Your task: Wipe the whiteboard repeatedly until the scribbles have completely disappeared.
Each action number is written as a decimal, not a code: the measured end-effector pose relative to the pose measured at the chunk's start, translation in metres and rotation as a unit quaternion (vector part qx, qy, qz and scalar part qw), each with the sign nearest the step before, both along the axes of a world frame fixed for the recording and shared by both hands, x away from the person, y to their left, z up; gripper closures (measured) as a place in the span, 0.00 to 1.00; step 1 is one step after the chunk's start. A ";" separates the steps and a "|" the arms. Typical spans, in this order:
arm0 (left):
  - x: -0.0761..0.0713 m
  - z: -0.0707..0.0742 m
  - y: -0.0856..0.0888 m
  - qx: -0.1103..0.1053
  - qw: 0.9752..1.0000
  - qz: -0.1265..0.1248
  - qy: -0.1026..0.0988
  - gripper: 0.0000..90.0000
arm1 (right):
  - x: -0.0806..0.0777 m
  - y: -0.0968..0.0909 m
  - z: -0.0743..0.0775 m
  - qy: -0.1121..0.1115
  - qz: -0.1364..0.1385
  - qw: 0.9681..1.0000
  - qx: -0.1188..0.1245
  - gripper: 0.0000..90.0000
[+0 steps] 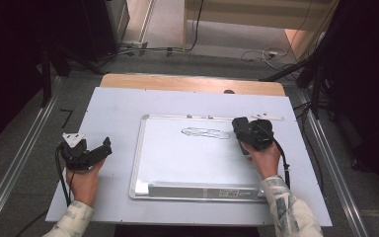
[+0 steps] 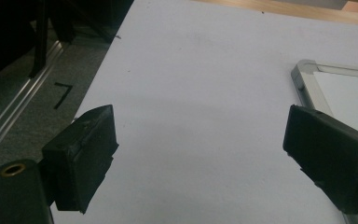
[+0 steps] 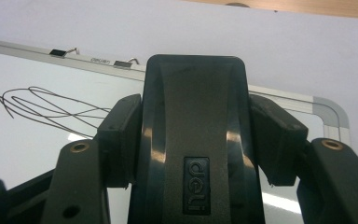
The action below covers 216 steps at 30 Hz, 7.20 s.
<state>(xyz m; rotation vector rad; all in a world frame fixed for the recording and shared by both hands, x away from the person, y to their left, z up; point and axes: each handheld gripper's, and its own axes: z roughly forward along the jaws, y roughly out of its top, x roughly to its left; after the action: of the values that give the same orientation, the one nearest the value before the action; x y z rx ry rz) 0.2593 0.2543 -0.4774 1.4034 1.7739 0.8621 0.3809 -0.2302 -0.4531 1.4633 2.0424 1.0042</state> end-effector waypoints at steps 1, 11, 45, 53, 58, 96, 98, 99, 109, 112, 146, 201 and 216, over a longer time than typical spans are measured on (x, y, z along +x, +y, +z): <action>0.000 0.000 0.000 0.000 1.000 0.001 0.000 0.11 | 0.000 0.001 0.000 -0.001 0.003 1.000 -0.001 0.42; 0.000 0.000 0.001 0.001 1.000 0.002 0.001 0.11 | 0.002 0.013 0.000 -0.001 0.020 1.000 -0.008 0.42; 0.000 -0.001 0.001 0.001 1.000 0.001 0.003 0.11 | 0.024 0.025 -0.024 0.023 0.036 0.999 -0.033 0.42; 0.000 -0.001 0.002 0.001 1.000 0.001 0.003 0.11 | 0.026 0.026 -0.028 0.033 0.035 0.998 -0.038 0.42; 0.000 -0.001 0.002 -0.001 1.000 0.002 0.002 0.11 | 0.027 0.026 -0.032 0.036 0.036 0.998 -0.047 0.42; 0.000 0.000 0.001 -0.007 1.000 -0.003 -0.001 0.11 | 0.025 0.029 -0.035 0.025 0.051 0.998 -0.040 0.42; 0.000 0.000 0.001 -0.006 1.000 -0.003 -0.001 0.11 | 0.024 0.029 -0.035 0.025 0.052 0.998 -0.039 0.42; 0.000 0.000 0.001 -0.006 1.000 -0.002 -0.001 0.11 | 0.024 0.029 -0.036 0.024 0.052 0.998 -0.039 0.42; 0.000 0.000 0.001 -0.007 1.000 -0.001 0.000 0.11 | 0.024 0.030 -0.037 0.020 0.057 0.997 -0.039 0.42; 0.000 0.000 0.000 -0.007 1.000 -0.001 0.000 0.11 | 0.024 0.030 -0.037 0.020 0.062 0.997 -0.042 0.42; 0.001 0.000 0.000 -0.006 1.000 -0.003 0.000 0.11 | 0.024 0.060 -0.036 0.024 0.094 0.994 -0.048 0.42; 0.002 0.000 0.001 -0.007 1.000 -0.004 -0.002 0.11 | 0.023 0.124 -0.037 0.023 0.133 0.990 -0.049 0.42; 0.002 0.000 0.001 -0.008 1.000 -0.005 -0.003 0.11 | 0.022 0.142 -0.038 0.020 0.150 0.987 -0.051 0.42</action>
<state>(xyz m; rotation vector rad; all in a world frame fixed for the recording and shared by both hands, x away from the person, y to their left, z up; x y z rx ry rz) 0.2614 0.2550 -0.4776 1.3976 1.7643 0.8452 0.4032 -0.0885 -0.4909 1.1553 2.3552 0.9713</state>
